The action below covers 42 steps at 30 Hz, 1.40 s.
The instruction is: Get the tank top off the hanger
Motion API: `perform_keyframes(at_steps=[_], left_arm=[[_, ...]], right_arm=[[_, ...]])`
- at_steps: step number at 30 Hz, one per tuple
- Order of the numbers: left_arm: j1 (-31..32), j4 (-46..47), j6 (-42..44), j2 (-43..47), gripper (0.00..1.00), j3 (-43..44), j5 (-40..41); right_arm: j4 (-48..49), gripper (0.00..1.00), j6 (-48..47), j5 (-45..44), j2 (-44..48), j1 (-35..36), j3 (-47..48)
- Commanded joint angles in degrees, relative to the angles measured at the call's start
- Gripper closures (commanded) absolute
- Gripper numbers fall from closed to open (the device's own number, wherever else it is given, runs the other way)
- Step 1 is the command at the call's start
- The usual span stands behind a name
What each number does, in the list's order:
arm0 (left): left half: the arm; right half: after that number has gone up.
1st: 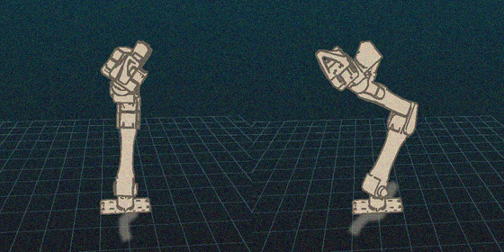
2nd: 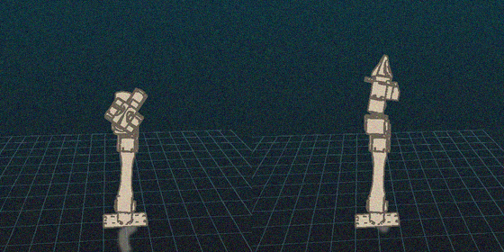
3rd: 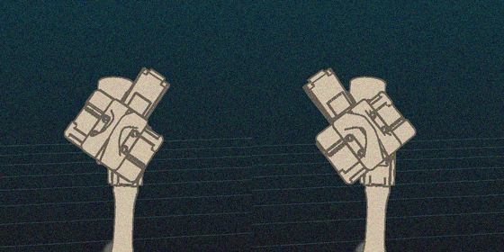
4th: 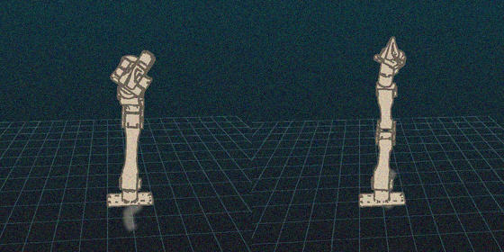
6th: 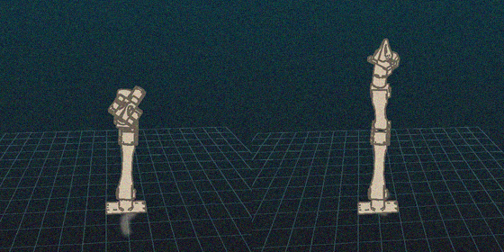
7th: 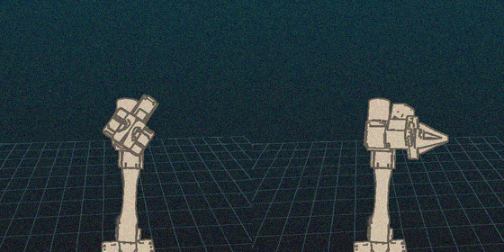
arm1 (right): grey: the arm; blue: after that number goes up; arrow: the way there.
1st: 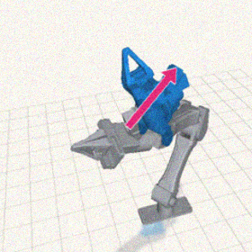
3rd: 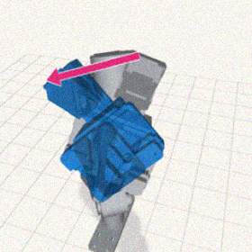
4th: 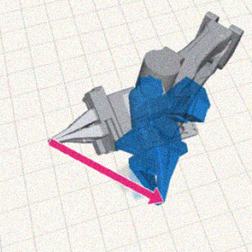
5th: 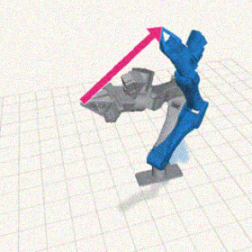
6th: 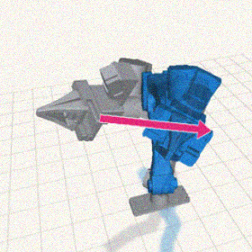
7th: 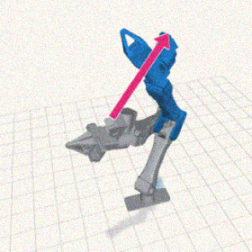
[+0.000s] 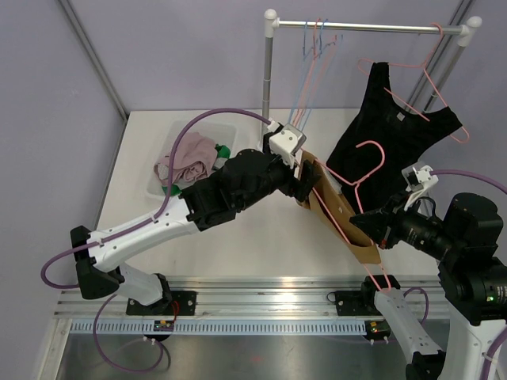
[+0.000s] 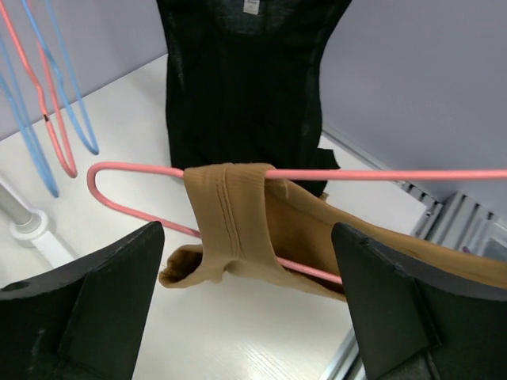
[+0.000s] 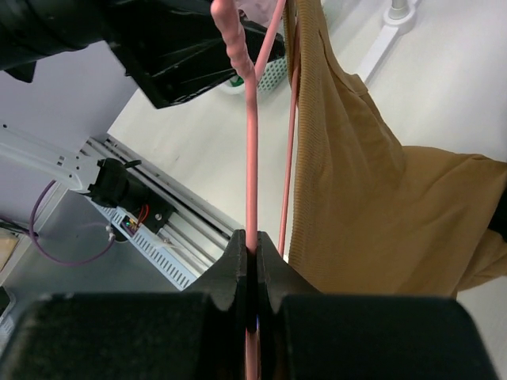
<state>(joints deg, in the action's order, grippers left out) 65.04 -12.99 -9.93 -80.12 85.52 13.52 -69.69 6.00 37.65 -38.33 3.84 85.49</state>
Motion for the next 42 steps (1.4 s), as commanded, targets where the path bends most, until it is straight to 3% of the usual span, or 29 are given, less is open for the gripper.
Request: perform_keyframes(at_steps=[1,6,7,9,11,13,19,25,29,32,33,35,36,37,41,42], left_arm=[[0.4,4.9,2.7,-0.1,0.21,3.1,4.9],[0.4,4.7,3.4,-1.2,0.47,2.2,6.2],[0.4,4.6,3.7,-1.2,0.61,2.1,7.0],[0.4,4.2,3.9,-1.2,0.74,1.7,7.7],[0.4,3.8,4.1,-0.7,0.95,1.3,9.3],[0.3,3.0,3.9,0.0,0.99,0.8,12.6],[-3.4,-7.1,-4.4,3.5,1.0,3.0,32.1],[-10.8,-13.7,-5.8,11.9,1.0,4.0,33.2],[-13.3,-17.7,-4.3,13.3,1.0,7.0,32.1],[-15.6,-20.1,-5.1,14.3,1.0,7.9,29.5],[-15.6,-20.0,-5.1,14.9,1.0,6.5,28.2],[-15.6,-18.2,-5.3,17.4,1.0,3.8,22.6],[-15.6,-17.4,-6.3,18.5,1.0,0.6,18.8],[-15.6,-16.5,-7.1,20.4,1.0,-0.9,17.3],[-15.6,-13.3,-10.9,24.3,1.0,-8.9,9.6],[-15.6,-12.0,-11.2,25.2,1.0,-10.6,3.3]], right_arm=[[3.8,1.0,1.4,6.0,0.2,0.6,1.7],[4.2,1.0,1.4,6.3,-0.1,0.6,2.3],[4.1,1.0,1.3,6.2,-0.2,0.6,2.6],[3.9,1.0,0.9,5.9,-0.3,0.6,2.7],[3.9,1.0,0.7,5.4,-0.4,0.6,2.6],[4.0,1.0,0.5,5.8,-0.7,0.7,2.3],[3.5,1.0,-3.0,10.2,-2.4,5.8,2.7],[1.6,1.0,-8.7,13.8,-8.3,16.3,8.3],[4.9,1.0,-9.4,18.5,-9.8,16.8,10.4],[13.5,1.0,-6.4,18.1,-7.1,16.8,6.5],[21.0,1.0,-3.8,17.4,-5.8,16.8,4.4],[31.0,1.0,3.0,15.2,-1.2,16.8,-5.0],[40.4,1.0,4.6,14.7,2.1,16.9,-8.6],[44.3,1.0,5.8,13.9,3.6,16.8,-14.9],[55.7,1.0,8.3,6.1,8.3,16.8,-24.7],[60.8,1.0,9.6,3.0,9.3,16.8,-26.2]])
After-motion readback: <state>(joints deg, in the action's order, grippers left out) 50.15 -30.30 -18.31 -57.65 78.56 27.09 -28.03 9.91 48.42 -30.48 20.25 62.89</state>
